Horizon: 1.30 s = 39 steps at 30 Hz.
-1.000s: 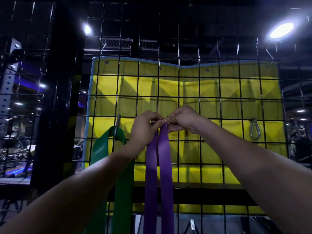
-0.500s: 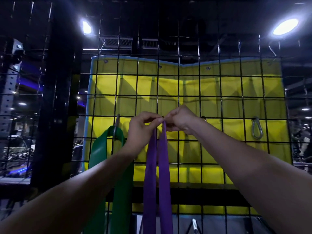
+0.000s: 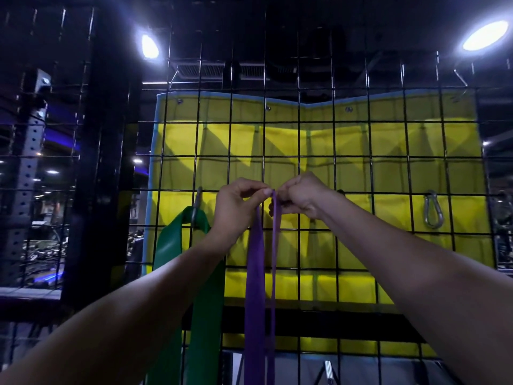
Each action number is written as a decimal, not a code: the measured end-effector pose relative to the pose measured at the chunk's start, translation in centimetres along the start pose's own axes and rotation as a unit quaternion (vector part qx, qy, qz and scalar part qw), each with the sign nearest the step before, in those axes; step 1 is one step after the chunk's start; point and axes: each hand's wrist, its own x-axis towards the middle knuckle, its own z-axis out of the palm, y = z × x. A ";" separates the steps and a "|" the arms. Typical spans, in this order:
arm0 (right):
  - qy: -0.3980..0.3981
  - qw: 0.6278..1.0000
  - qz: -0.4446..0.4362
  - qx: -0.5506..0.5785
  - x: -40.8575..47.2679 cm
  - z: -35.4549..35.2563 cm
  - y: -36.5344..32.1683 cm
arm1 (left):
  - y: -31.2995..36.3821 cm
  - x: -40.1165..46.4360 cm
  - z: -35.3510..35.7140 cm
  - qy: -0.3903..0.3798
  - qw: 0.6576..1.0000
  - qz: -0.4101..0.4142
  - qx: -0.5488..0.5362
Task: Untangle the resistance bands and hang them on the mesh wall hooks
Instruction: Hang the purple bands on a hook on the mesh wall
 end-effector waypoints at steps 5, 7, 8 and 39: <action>0.009 1.000 -0.017 -0.015 0.3 0.2 0.4 | -0.5 -0.1 -0.3 -0.024 0.998 -0.001 0.051; 0.022 0.998 -0.031 -0.048 0.5 0.4 0.6 | -0.3 -0.2 -0.3 -0.031 0.997 -0.012 0.072; 0.031 0.996 -0.041 -0.069 0.6 0.5 0.7 | -0.2 0.0 -0.3 -0.036 0.995 -0.013 0.089; 0.031 0.991 -0.068 -0.111 0.5 0.3 1.1 | 1.8 0.8 -0.2 -0.184 0.943 -0.039 0.275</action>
